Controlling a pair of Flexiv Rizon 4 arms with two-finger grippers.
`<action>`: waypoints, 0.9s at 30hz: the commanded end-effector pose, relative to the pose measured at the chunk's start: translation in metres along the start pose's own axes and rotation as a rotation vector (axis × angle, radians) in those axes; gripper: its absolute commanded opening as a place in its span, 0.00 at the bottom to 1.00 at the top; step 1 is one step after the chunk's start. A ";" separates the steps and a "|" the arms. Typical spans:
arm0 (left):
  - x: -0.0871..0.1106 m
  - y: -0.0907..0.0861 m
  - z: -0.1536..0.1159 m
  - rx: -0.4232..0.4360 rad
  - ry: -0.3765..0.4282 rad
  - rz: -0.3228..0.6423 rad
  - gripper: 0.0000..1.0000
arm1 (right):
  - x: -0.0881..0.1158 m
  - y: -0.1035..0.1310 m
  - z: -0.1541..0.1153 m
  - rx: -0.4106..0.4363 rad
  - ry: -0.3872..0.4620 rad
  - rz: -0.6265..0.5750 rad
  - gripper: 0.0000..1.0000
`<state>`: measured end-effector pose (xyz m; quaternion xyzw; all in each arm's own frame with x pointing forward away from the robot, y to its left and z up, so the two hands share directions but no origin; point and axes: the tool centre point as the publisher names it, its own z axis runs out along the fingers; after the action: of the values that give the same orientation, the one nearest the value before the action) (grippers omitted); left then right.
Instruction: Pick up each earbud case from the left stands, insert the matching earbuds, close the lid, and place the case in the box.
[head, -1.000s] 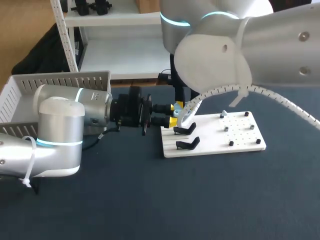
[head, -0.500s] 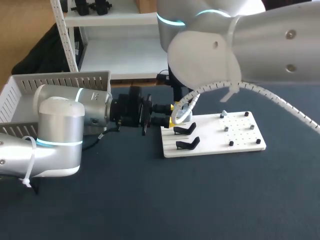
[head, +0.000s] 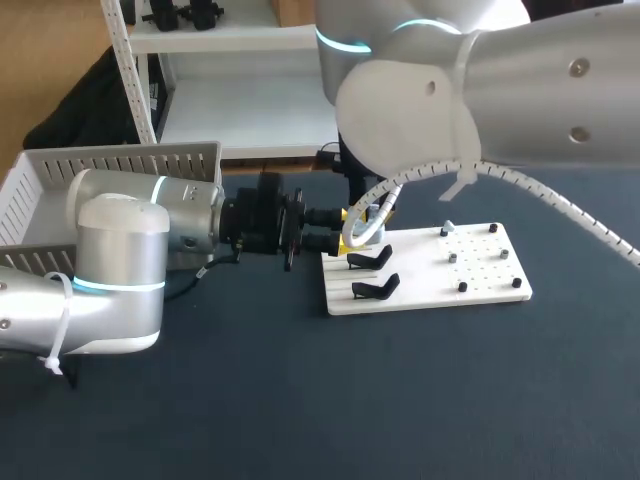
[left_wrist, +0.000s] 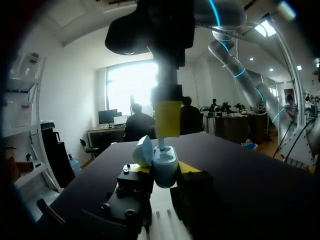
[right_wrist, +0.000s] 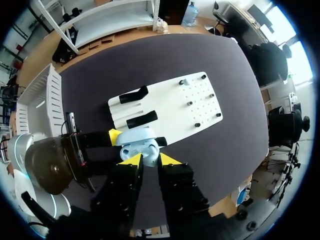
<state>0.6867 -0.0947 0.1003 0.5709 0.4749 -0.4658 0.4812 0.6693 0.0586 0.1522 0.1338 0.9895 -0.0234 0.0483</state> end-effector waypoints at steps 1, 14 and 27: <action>0.001 0.000 0.000 0.000 -0.003 0.002 0.00 | 0.000 -0.001 0.001 0.001 0.002 0.003 0.00; 0.001 0.000 0.000 0.000 -0.003 0.002 0.00 | -0.001 0.002 0.005 0.008 0.025 0.003 0.00; 0.001 0.000 0.000 0.000 -0.003 0.002 0.00 | -0.003 0.006 0.006 0.005 0.032 0.000 0.44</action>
<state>0.6869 -0.0945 0.1003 0.5709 0.4749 -0.4658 0.4813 0.6734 0.0621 0.1446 0.1341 0.9902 -0.0228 0.0331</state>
